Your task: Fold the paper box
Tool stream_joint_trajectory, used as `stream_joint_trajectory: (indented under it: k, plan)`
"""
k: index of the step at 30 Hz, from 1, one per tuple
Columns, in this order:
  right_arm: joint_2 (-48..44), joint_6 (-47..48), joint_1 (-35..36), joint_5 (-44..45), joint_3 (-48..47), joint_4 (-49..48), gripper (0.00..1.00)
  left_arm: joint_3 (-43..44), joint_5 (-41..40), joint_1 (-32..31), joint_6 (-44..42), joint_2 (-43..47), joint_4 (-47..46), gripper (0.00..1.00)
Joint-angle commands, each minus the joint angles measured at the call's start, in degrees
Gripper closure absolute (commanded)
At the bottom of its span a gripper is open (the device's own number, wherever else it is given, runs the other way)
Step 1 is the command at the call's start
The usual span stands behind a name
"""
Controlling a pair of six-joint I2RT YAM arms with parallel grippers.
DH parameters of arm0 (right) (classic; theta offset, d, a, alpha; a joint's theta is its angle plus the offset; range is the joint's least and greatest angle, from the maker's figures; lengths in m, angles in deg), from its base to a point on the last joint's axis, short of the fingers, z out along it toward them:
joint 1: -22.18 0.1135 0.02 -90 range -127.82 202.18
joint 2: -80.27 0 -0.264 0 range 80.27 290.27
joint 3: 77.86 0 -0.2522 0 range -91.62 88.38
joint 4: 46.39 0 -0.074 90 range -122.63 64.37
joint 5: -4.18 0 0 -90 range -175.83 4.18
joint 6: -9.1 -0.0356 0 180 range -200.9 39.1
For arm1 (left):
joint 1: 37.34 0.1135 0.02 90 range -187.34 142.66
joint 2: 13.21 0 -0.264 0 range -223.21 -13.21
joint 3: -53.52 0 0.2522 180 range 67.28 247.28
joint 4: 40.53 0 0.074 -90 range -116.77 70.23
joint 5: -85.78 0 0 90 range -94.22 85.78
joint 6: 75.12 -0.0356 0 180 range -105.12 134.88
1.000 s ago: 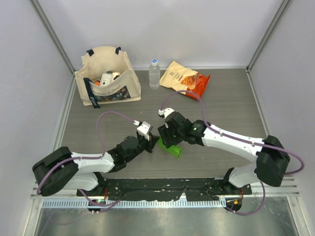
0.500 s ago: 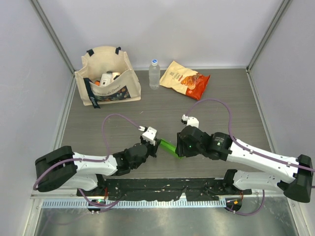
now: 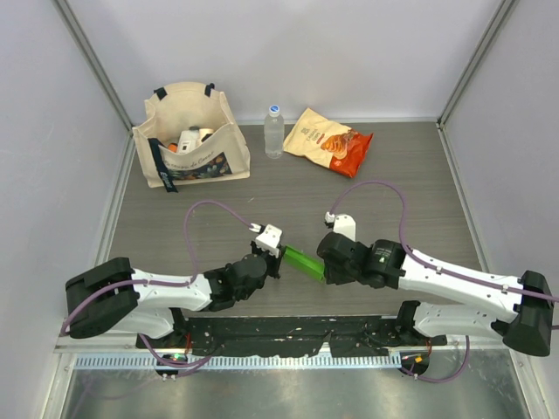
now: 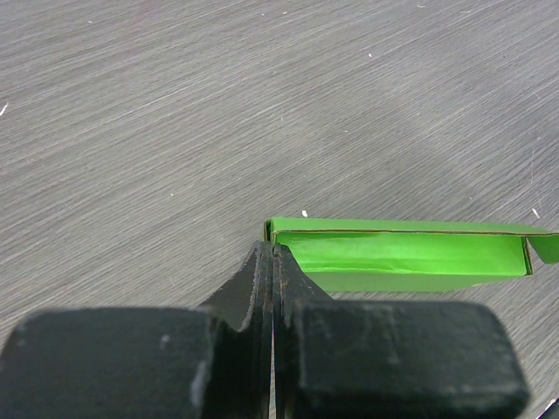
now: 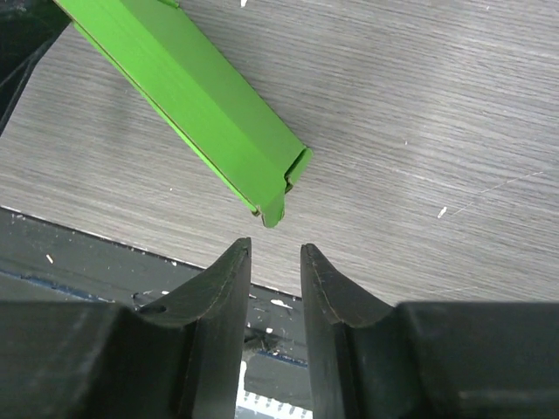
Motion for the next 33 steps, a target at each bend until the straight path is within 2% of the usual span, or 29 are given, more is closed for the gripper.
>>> stream_joint_trajectory:
  k: [1, 9, 17, 22, 33]
  plan:
    - [1.73, -1.5, 0.35, 3.89, -0.37, -4.27, 0.67, 1.38, -2.01, -0.22, -0.26, -0.27, 2.1, 1.0]
    - [3.93, -1.07, 0.35, 5.03, -0.2, -5.51, 0.73, 1.47, -1.92, -0.31, -0.17, -0.18, 2.27, 1.0]
    - [4.29, -2.56, 0.35, 5.47, -0.2, -5.42, 0.89, 1.56, -1.92, -0.48, -0.08, -0.36, 2.27, 1.0]
    - [1.13, -8.79, 0.17, 5.47, 0.59, -7.79, 0.99, 1.65, -1.92, -0.92, -0.08, -0.27, 2.36, 1.0]
    - [-3.18, -17.06, -2.38, 4.59, 4.81, -11.58, 0.99, 1.82, -2.27, -1.54, -0.17, -0.45, 2.54, 1.0]
